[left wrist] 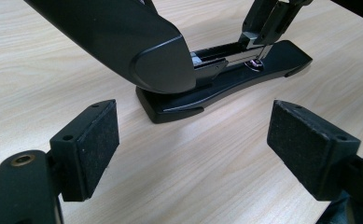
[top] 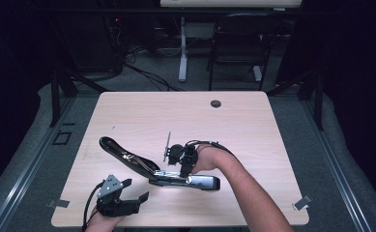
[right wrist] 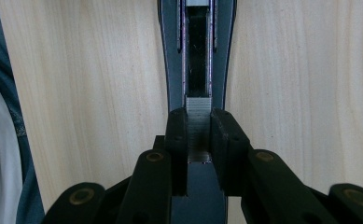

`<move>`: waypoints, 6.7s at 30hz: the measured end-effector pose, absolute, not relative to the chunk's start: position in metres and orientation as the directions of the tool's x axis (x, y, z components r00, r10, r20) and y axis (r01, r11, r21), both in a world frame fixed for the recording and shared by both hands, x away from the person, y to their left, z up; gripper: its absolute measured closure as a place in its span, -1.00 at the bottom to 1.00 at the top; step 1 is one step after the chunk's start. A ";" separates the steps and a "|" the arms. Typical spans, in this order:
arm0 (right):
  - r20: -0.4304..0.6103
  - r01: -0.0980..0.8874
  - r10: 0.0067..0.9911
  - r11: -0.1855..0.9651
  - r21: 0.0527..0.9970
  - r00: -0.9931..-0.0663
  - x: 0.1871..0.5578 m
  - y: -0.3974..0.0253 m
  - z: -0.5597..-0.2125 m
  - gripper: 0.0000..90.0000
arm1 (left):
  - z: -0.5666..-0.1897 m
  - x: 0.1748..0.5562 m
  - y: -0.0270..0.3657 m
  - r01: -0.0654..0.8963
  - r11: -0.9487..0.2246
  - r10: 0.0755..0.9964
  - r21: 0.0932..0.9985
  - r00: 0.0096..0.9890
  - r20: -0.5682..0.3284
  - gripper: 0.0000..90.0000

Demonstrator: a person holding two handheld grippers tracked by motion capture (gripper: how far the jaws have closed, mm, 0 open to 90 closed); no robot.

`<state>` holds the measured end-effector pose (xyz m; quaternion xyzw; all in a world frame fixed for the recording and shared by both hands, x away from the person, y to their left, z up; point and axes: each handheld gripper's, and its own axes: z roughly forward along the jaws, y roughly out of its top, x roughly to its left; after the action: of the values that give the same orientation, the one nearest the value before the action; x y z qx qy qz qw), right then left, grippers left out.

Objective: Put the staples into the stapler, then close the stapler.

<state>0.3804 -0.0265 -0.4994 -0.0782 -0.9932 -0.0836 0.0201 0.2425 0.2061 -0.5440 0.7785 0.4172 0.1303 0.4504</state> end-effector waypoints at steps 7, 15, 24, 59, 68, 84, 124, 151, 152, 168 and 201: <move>0.059 0.157 0.150 0.974 0.162 -0.987 0.380 -0.027 -0.500 0.69 | -0.544 0.242 0.206 0.533 -0.239 0.769 0.811 0.614 -0.177 -0.63; 0.051 0.161 0.154 0.970 0.180 -0.987 0.381 -0.027 -0.497 0.67 | -0.544 0.243 0.207 0.536 -0.242 0.768 0.809 0.615 -0.177 -0.63; 0.025 0.204 0.203 0.951 0.233 -0.979 0.381 -0.038 -0.485 0.60 | -0.544 0.243 0.207 0.531 -0.228 0.772 0.816 0.609 -0.181 -0.63; -0.004 0.487 0.577 0.693 0.532 -0.817 0.349 -0.141 -0.499 0.40 | -0.544 0.244 0.207 0.538 -0.217 0.779 0.814 0.598 -0.188 -0.62; -0.015 0.515 0.669 0.585 0.627 -0.743 0.338 -0.161 -0.500 0.39 | -0.543 0.244 0.208 0.538 -0.213 0.780 0.815 0.597 -0.190 -0.62; 0.019 0.534 0.763 0.434 0.726 -0.646 0.314 -0.193 -0.523 0.27 | -0.543 0.244 0.208 0.540 -0.209 0.780 0.815 0.594 -0.194 -0.62; 0.060 0.522 0.775 0.364 0.772 -0.629 0.294 -0.204 -0.538 0.26 | -0.540 0.249 0.220 0.523 -0.131 0.801 0.842 0.556 -0.221 -0.61; 0.040 0.477 0.755 0.372 0.797 -0.654 0.289 -0.197 -0.536 0.38 | -0.520 0.257 0.247 0.441 0.050 0.847 0.896 0.457 -0.273 -0.57; 0.042 0.478 0.756 0.369 0.797 -0.654 0.289 -0.197 -0.536 0.38 | -0.519 0.258 0.248 0.437 0.054 0.848 0.898 0.455 -0.272 -0.57; 0.055 0.482 0.752 0.363 0.798 -0.657 0.289 -0.195 -0.537 0.40 | -0.495 0.275 0.255 0.394 0.100 0.848 0.914 0.446 -0.285 -0.49; 0.044 0.451 0.734 0.367 0.813 -0.678 0.287 -0.188 -0.530 0.72 | -0.485 0.282 0.247 0.343 0.131 0.874 0.930 0.402 -0.271 0.36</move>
<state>0.2871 -0.1883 -0.5300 -0.3658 -0.8101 -0.4273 -0.1655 0.2821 0.2471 -0.4849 0.6162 0.4940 0.2343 0.5669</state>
